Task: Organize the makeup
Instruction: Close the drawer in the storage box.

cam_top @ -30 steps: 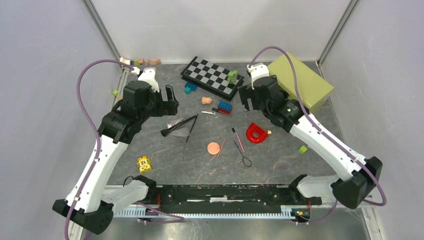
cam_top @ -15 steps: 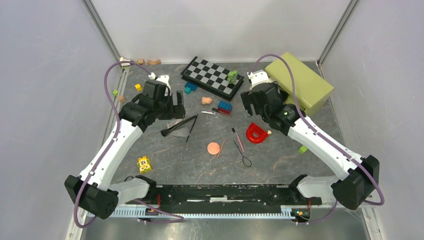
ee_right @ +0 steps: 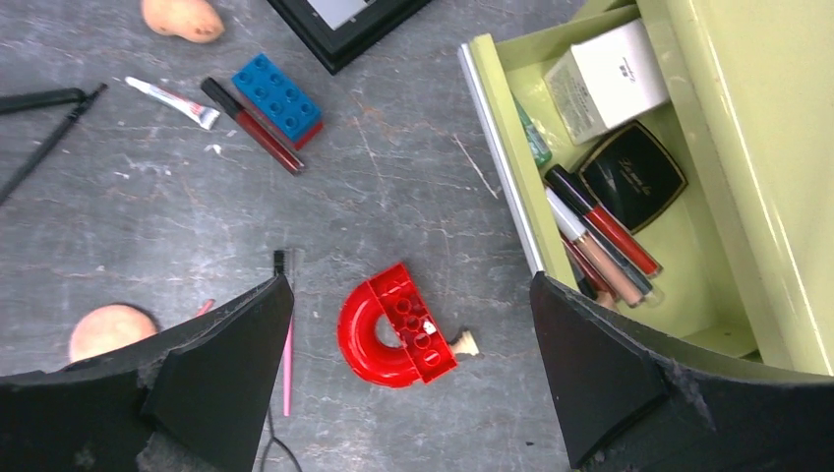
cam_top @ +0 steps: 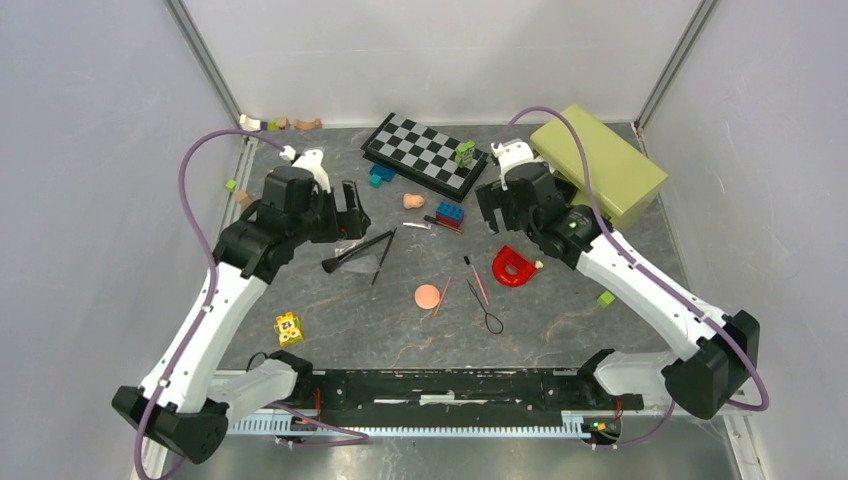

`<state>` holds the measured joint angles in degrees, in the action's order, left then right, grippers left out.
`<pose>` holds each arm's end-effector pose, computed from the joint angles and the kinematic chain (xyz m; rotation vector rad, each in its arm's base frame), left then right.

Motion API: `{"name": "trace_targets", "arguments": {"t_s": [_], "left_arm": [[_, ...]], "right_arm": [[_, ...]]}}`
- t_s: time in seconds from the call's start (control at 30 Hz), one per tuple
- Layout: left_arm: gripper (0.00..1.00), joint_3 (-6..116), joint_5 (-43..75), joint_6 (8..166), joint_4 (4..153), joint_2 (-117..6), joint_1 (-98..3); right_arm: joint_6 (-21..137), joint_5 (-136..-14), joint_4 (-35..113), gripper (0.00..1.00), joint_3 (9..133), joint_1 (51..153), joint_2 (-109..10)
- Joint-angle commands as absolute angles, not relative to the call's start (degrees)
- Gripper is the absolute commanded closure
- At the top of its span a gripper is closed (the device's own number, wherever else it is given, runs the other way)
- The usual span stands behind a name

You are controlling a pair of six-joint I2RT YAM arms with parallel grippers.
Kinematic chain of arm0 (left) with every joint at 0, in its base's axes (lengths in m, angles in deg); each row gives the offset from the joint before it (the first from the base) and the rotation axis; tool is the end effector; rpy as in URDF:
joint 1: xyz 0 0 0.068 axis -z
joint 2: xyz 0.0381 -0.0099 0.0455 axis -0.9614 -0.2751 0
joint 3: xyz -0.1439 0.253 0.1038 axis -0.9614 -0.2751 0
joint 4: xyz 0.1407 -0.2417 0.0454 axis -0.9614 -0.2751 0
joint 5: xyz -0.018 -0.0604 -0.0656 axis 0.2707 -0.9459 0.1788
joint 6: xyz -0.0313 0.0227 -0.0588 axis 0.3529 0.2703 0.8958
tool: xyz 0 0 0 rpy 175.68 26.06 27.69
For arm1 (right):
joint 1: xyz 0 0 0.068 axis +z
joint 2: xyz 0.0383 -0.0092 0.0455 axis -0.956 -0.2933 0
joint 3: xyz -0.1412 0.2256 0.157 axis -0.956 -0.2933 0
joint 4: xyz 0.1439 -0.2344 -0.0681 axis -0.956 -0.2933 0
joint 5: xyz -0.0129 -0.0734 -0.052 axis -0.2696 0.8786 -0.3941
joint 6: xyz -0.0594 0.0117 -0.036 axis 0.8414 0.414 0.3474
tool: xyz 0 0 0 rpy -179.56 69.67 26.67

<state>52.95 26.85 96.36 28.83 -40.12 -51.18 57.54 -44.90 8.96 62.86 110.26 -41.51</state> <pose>0.2115 -0.0865 0.3986 0.0070 2.2602 -0.3699 0.2574 0.1681 0.3595 -0.3404 2.1234 0.0103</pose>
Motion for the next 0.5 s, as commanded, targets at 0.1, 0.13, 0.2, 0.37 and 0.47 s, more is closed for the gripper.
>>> {"name": "trace_targets", "arguments": {"t_s": [0.1,0.13,0.2,0.37,0.47], "left_arm": [[0.0,52.4,32.9,97.0,31.8,-30.9,-51.5],[0.0,52.3,35.0,97.7,31.7,-29.9,-51.5],[0.0,52.2,38.5,98.6,31.4,-27.8,-51.5],[0.0,50.4,42.9,99.8,33.7,-21.5,-51.4],[0.0,48.9,41.3,99.1,36.5,-21.0,-51.5]], "right_arm": [[55.0,-49.7,11.0,0.02,70.3,110.1,-45.2],[55.0,-49.9,11.1,0.02,71.7,110.2,-45.9],[54.9,-50.2,11.0,0.02,74.2,110.1,-47.0],[54.4,-50.6,10.9,0.02,79.2,110.1,-47.6],[53.8,-45.7,11.8,0.02,79.9,109.8,-47.6]]}}
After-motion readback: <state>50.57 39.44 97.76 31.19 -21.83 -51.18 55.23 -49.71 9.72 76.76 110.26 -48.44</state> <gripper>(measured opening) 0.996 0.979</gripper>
